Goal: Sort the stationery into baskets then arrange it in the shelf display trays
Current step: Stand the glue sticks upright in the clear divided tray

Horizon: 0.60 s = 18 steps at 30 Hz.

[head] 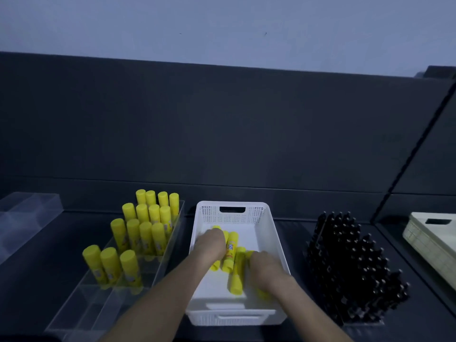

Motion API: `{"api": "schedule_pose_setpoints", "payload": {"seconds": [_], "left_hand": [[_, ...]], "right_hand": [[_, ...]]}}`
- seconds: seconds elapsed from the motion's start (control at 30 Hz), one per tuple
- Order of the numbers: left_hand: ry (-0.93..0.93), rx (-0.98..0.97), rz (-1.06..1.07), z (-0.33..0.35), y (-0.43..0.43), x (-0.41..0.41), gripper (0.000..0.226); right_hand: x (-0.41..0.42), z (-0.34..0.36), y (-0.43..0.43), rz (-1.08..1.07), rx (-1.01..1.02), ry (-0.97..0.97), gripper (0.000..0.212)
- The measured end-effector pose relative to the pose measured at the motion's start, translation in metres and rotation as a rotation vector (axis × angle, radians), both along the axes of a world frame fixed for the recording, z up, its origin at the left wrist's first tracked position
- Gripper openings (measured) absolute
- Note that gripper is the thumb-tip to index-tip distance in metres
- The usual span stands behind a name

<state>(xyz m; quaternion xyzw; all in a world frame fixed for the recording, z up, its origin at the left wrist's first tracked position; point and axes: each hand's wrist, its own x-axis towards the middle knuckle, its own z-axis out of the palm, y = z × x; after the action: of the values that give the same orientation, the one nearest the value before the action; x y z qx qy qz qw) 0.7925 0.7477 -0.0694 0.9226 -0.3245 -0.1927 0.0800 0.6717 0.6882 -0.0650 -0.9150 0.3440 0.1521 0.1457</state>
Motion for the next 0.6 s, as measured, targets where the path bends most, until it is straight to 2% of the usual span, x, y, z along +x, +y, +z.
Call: {"api": "schedule_pose_setpoints", "payload": {"seconds": [0.1, 0.2, 0.27, 0.33, 0.47, 0.6], "left_hand": [[0.061, -0.060, 0.054, -0.001, -0.008, 0.010, 0.025], [0.243, -0.143, 0.157, -0.006, -0.014, 0.020, 0.022], [0.358, -0.202, 0.212, -0.006, -0.017, 0.022, 0.027], [0.396, -0.255, 0.241, -0.007, -0.019, 0.019, 0.034], [0.561, -0.467, 0.339, -0.012, -0.020, 0.014, 0.023], [0.746, -0.736, 0.387, 0.001, -0.011, 0.010, 0.012]], "right_hand": [[0.012, -0.006, -0.011, -0.081, 0.006, -0.068, 0.037], [0.018, -0.014, -0.022, -0.159, 0.078, -0.206, 0.043], [0.019, -0.016, -0.026, -0.198, 0.113, -0.305, 0.037], [0.019, -0.016, -0.027, -0.259, 0.179, -0.427, 0.029], [0.013, -0.011, -0.027, -0.445, 0.498, -0.766, 0.014], [-0.006, 0.003, -0.022, -0.519, 0.905, -0.972, 0.012]]}}
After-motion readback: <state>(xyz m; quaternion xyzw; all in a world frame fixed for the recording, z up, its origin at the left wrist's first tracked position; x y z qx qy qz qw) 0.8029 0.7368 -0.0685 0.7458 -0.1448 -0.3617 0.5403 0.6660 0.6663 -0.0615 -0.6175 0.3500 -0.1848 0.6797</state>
